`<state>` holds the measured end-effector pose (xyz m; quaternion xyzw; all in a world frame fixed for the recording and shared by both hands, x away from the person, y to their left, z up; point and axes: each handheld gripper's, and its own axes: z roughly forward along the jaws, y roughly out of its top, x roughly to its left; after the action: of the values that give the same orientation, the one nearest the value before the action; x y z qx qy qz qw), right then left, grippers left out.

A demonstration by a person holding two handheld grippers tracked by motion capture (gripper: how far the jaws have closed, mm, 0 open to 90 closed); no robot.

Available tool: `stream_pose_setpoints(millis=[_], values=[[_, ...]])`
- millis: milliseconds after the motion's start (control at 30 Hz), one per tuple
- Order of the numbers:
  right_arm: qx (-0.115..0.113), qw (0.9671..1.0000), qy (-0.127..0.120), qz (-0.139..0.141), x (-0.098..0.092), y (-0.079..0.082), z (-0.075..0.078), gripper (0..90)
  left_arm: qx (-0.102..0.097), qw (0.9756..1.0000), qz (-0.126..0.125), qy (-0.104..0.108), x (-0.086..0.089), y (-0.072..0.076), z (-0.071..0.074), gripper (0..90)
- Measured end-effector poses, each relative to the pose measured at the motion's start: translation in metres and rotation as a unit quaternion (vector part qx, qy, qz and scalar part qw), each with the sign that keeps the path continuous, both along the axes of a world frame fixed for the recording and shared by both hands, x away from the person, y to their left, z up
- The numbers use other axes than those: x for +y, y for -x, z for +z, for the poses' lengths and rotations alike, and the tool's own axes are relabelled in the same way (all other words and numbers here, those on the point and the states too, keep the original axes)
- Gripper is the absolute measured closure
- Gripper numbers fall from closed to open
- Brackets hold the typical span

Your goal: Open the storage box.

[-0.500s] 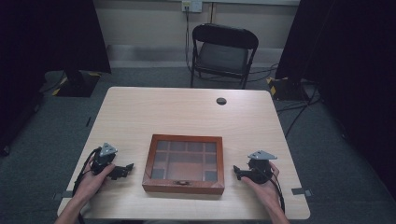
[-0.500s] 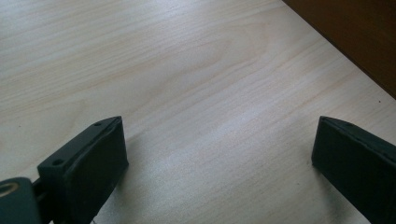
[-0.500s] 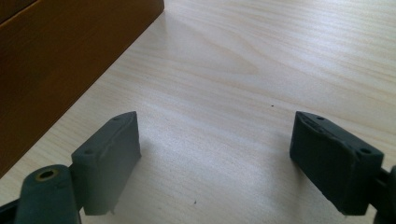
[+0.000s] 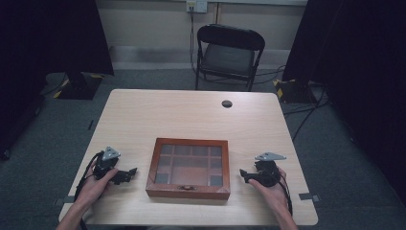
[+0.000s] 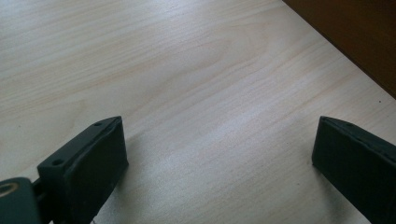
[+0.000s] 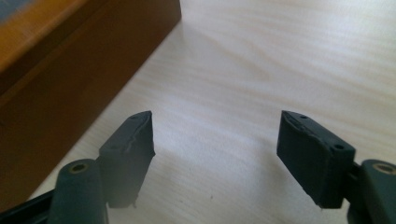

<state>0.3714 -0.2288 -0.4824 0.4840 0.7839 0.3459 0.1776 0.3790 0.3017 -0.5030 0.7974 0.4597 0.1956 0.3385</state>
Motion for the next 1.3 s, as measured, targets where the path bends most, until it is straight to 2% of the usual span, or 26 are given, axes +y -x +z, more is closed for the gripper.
stream_pose_setpoints(millis=[67,100,133,167,267,500,667,700,933,967,1033,1100,1133,1167,1300], values=[[-0.001,1.0,-0.008,0.004,-0.001,0.0,0.002,28.6,0.0,1.0,0.0,0.0,0.0,0.0,0.0,2.5],[-0.005,0.9994,-0.033,0.005,-0.005,-0.001,0.011,31.2,0.0,1.0,0.0,0.0,0.0,0.0,0.0,2.4],[-0.005,0.9994,-0.033,0.005,-0.005,-0.001,0.011,31.2,0.0,1.0,0.0,0.0,0.0,0.0,0.0,2.5],[-0.001,0.9984,-0.055,0.011,-0.007,-0.001,0.017,34.7,0.0,1.0,0.0,0.0,0.0,0.0,0.0,2.5],[0.001,0.9974,-0.068,0.022,-0.008,0.0,0.021,39.2,0.0,1.0,0.0,0.0,0.0,0.0,0.0,2.5],[-0.015,0.993,-0.101,0.06,0.001,0.005,0.045,46.6,0.0,1.0,-0.001,-0.001,0.0,0.0,0.0,2.4],[-0.023,0.9906,-0.106,0.084,0.009,0.008,0.055,49.2,0.0,1.0,-0.001,0.0,0.0,0.0,0.0,2.4],[-0.024,0.9895,-0.105,0.096,0.015,0.009,0.058,49.8,0.0,1.0,0.0,0.0,0.0,0.0,0.0,2.4],[-0.022,0.9861,-0.103,0.129,0.028,0.01,0.063,52.4,0.0,1.0,0.0,0.0,0.0,0.0,0.0,2.4],[-0.023,0.9843,-0.103,0.141,0.032,0.01,0.066,53.0,0.0,1.0,0.0,0.0,0.0,0.0,0.0,2.4],[-0.023,0.9838,-0.101,0.146,0.035,0.011,0.068,53.5,0.0,1.0,0.0,0.0,0.0,0.0,0.0,2.4],[-0.024,0.9813,-0.101,0.162,0.043,0.012,0.073,54.7,0.0,1.0,0.0,0.0,0.0,0.0,0.0,2.4],[-0.024,0.9813,-0.101,0.162,0.043,0.012,0.073,54.7,0.0,1.0,0.0,0.0,0.0,0.0,0.0,2.4],[-0.025,0.9791,-0.101,0.175,0.049,0.013,0.076,55.7,0.0,1.0,0.0,0.0,0.0,0.0,0.0,2.4],[-0.022,0.9747,-0.096,0.201,0.065,0.013,0.08,57.4,0.0,1.0,0.0,0.0,0.0,0.0,0.0,2.4]])
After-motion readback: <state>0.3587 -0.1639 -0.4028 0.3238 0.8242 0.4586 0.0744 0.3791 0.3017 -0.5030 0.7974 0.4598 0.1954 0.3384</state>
